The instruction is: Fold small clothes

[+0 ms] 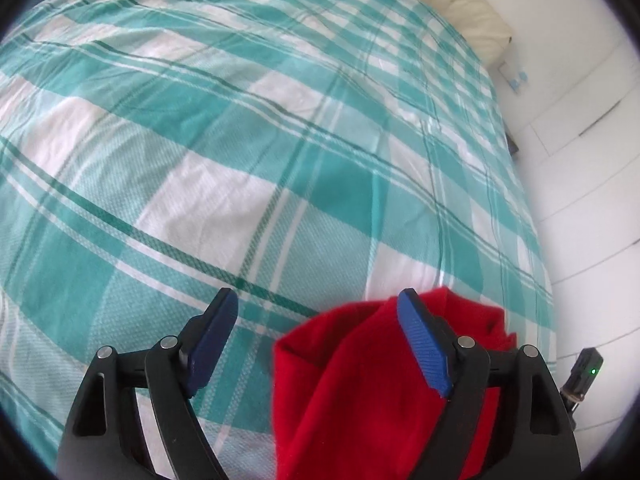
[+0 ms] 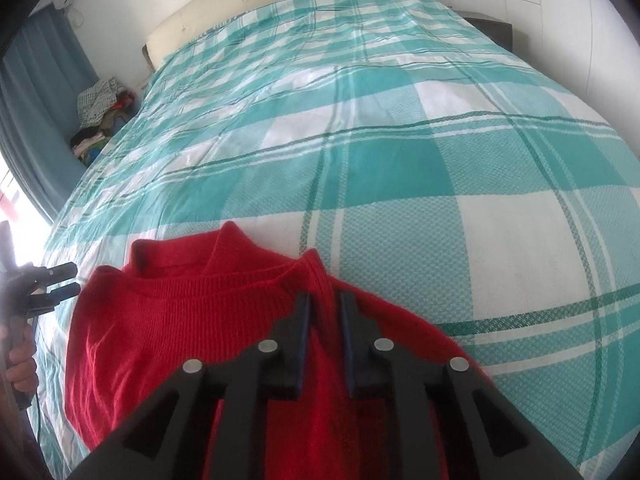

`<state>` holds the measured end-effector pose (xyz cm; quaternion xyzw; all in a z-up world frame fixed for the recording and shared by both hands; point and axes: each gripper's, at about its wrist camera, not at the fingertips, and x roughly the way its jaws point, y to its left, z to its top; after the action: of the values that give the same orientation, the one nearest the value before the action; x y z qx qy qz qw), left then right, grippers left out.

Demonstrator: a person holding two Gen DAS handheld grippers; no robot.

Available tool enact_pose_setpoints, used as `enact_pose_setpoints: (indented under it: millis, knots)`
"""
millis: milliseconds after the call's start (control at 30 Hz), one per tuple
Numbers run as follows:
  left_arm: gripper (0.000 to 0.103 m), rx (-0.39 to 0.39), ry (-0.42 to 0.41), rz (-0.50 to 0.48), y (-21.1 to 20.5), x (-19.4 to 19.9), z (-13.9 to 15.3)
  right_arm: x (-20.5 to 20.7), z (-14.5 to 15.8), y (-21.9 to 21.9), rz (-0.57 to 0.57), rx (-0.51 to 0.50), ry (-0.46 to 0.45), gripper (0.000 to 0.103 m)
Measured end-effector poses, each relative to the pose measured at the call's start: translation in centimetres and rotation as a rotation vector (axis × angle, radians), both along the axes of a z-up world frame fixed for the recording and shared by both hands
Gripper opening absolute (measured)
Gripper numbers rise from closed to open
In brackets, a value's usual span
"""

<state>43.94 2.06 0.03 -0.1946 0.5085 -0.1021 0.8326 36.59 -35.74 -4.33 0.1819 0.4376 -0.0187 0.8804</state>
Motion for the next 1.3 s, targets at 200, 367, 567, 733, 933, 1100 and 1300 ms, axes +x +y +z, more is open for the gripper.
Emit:
enact_pose_setpoints:
  millis: [200, 367, 567, 733, 933, 1100, 1300]
  knots:
    - [0.083, 0.105, -0.028, -0.015, 2.3, -2.9, 0.9, -2.7, 2.6, -0.8, -0.038, -0.013, -0.078, 0.049]
    - [0.084, 0.196, -0.065, -0.074, 4.3, -10.7, 1.1, -7.8, 4.3, -3.0, -0.054, 0.028, -0.091, 0.062]
    - [0.084, 0.112, -0.074, -0.07, 6.1, -19.6, 0.6, -12.6, 1.6, -5.1, -0.075, 0.166, -0.016, 0.067]
    - [0.088, 0.076, -0.116, -0.015, 6.7, -22.8, -1.1, -11.9, -2.3, -3.6, -0.017, 0.381, 0.026, 0.068]
    - [0.087, 0.163, -0.104, 0.064, 8.9, -23.0, -4.8, -9.6, -1.9, -0.2, -0.031, 0.24, 0.066, 0.013]
    - [0.087, 0.165, -0.111, 0.088, 10.1, -22.0, -4.2, -8.1, 4.1, 4.6, 0.017, 0.166, 0.002, 0.012]
    - [0.087, 0.215, -0.18, 0.088, 11.0, -21.9, -2.4, -3.4, 8.5, 15.3, 0.158, 0.145, -0.005, 0.012]
